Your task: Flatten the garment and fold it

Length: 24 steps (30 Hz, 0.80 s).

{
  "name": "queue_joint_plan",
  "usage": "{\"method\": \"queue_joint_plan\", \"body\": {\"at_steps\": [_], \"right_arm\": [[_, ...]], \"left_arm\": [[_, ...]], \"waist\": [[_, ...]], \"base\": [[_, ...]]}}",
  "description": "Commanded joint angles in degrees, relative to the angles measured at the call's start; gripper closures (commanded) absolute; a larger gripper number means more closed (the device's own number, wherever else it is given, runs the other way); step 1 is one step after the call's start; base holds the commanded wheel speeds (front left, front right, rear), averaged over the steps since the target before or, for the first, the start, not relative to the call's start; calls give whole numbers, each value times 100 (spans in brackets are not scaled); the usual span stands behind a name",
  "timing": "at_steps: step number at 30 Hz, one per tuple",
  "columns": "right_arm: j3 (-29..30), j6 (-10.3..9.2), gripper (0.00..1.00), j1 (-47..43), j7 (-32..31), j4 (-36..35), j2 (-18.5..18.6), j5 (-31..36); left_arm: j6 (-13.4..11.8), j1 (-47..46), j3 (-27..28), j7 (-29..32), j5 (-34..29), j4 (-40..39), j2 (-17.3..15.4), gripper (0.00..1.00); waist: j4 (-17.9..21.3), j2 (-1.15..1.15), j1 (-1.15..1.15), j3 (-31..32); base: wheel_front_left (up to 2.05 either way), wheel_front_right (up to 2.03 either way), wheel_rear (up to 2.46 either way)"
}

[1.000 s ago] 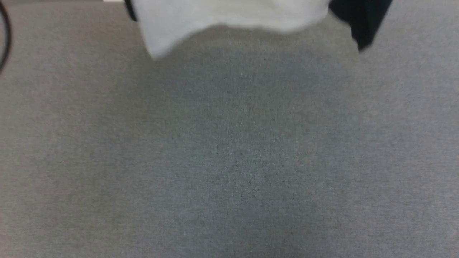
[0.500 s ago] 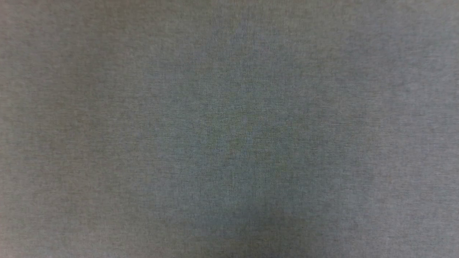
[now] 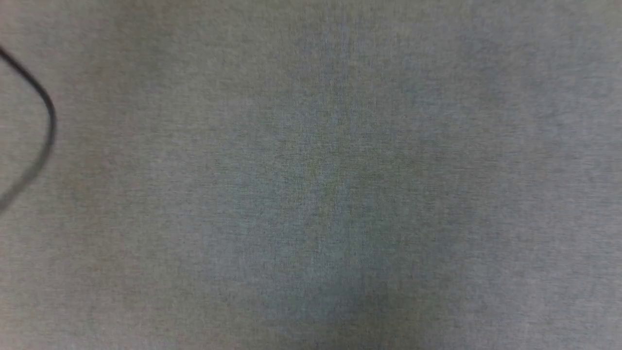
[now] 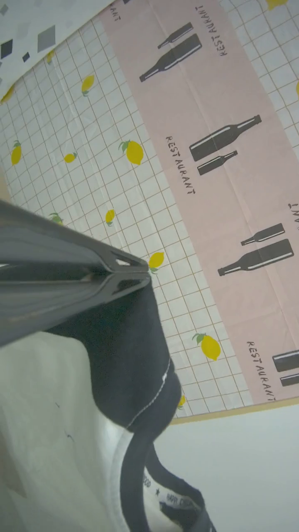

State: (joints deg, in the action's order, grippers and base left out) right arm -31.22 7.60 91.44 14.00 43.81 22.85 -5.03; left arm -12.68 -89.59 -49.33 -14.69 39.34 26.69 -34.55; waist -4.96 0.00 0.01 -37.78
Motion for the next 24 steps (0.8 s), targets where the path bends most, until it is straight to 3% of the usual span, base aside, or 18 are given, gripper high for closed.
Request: {"method": "queue_joint_plan", "body": {"at_steps": [1, 11, 24], "right_arm": [[-21, -11, 100, -288, 62, -92, 46, -89], [-606, -11, 100, -3003, 98, -1471, 631, -837], [-983, -11, 100, -6137, 93, -2354, 1316, -1416]], "left_arm": [[-58, 386, 78, -28, 3, -197, -104, 100], [-428, 3669, 478, -30, 20, -1666, -552, 100], [-174, 6953, 457, -30, 213, -1629, -437, 100]], "waist": [[117, 0, -1, 495], [180, 0, -1, 1729], [177, 0, -1, 3084]], "base": [[0, 0, 0], [0, 0, 0], [0, 0, 0]]}}
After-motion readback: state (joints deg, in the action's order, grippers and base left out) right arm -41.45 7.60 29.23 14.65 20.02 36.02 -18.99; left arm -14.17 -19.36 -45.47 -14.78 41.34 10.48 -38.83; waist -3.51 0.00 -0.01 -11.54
